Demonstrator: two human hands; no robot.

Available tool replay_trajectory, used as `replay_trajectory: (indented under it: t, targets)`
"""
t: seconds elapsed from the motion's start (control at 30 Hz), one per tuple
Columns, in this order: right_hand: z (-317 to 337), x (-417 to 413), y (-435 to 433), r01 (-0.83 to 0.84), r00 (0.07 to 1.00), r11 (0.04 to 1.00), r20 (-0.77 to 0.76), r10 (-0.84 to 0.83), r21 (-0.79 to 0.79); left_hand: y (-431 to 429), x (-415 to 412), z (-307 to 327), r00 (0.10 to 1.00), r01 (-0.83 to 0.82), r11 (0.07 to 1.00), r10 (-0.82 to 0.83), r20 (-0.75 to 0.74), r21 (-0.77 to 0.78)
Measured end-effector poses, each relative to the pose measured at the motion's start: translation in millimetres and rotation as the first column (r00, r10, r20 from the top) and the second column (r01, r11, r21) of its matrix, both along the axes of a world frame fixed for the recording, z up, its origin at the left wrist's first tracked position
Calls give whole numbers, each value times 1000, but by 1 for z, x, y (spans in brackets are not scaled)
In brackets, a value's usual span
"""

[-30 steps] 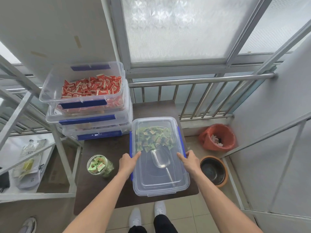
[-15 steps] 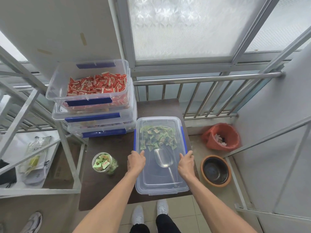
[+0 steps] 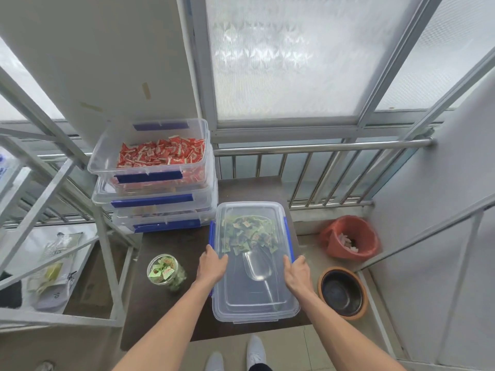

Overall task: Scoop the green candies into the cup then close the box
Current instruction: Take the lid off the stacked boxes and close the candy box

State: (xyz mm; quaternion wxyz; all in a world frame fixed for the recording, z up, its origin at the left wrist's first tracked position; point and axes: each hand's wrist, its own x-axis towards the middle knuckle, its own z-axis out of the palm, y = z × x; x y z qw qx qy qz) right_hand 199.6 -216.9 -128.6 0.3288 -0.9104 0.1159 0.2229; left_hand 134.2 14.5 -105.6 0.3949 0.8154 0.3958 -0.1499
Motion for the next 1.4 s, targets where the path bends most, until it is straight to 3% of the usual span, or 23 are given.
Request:
replay_trajectory:
  t: [0.33,0.6,0.77,0.93,1.07,1.17,1.4]
  targets:
    - [-4,-1,-13,-158,985,987,-71,156,-15,-2,-7,-5,995,-102,995,102,-10,-10]
    - [-18,5,-17,-101,977,994,-186,105,31,11,-14,-42,917,-384,866,399,-18,-319]
    - [-24,6,-14,-45,977,997,-205,55,56,14,-16,-47,856,-479,803,517,12,-355]
    - [-38,-3,-9,34,992,999,-124,-31,20,5,-19,-43,806,-518,761,587,74,-389]
    - [-39,-10,-1,65,994,997,-81,-68,-33,-9,-21,-42,869,-455,871,480,120,-186]
    - [-32,-13,4,49,995,997,-88,-54,-52,-14,-22,-36,939,-319,942,329,99,-104]
    - [-21,-17,9,-84,996,990,-44,80,-110,-16,-15,-21,988,-151,987,150,32,49]
